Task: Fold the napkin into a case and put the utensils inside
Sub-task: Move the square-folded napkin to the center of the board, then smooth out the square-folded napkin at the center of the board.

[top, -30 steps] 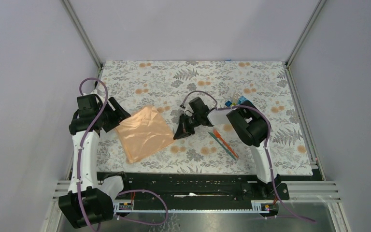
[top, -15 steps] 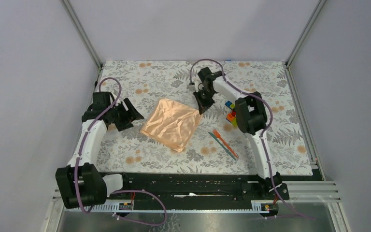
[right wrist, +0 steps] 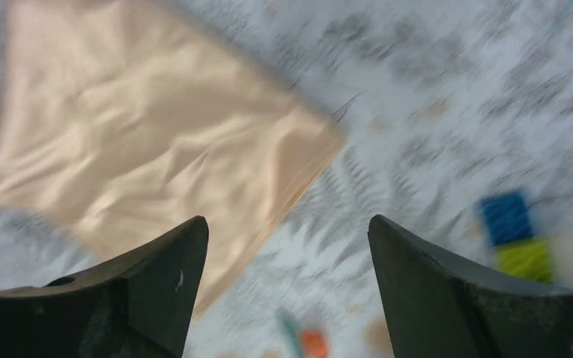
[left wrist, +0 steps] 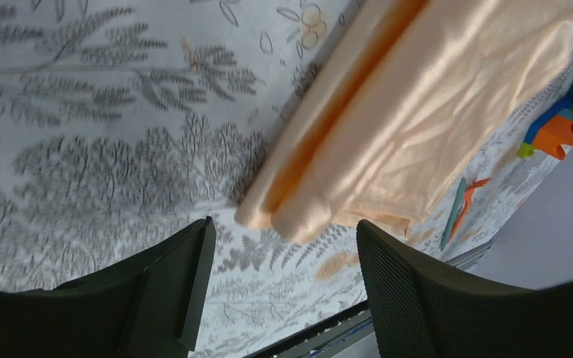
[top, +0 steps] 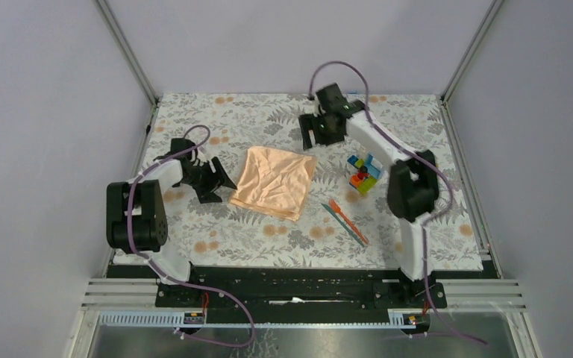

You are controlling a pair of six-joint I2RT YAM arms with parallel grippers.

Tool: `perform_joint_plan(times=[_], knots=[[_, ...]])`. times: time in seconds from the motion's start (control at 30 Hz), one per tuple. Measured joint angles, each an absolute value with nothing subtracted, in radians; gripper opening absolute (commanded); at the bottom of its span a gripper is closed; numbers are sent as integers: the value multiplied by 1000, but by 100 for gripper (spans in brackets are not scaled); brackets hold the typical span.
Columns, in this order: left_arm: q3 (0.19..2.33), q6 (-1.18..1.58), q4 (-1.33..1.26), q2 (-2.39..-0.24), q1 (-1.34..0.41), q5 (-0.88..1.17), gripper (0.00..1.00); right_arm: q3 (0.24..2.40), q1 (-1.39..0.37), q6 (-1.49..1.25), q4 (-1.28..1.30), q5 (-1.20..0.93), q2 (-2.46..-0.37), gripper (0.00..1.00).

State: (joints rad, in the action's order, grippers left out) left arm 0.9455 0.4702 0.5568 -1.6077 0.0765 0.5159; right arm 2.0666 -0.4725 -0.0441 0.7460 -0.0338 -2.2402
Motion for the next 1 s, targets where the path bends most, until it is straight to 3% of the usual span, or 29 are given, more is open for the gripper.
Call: perform_joint_plan(times=[0.17,0.3,0.53,0.7,0.83,0.93,1.0], knots=[[986,432,536,-1732,56,544,76,1458,-472,-337,456,-355,-1813,80],[1002,403,525,-1743,31,544,68,1186,-483,-508,252,-563,-1737,73],[974,406,486,-1752,18,535,38,1043,-504,-569,194,-628,-1791,72],[805,533,332,-1681,23,604,31,1118,-490,-529,210,-580,-1830,71],[580,685,216,-1516,2,644,37,1209,-488,-480,242,-531,-1859,71],[490,752,218,-1397,-47,640,59,1248,-488,-441,268,-492,-1861,72],[480,767,254,-1328,-65,640,67,1270,-495,-407,286,-463,-1861,75]])
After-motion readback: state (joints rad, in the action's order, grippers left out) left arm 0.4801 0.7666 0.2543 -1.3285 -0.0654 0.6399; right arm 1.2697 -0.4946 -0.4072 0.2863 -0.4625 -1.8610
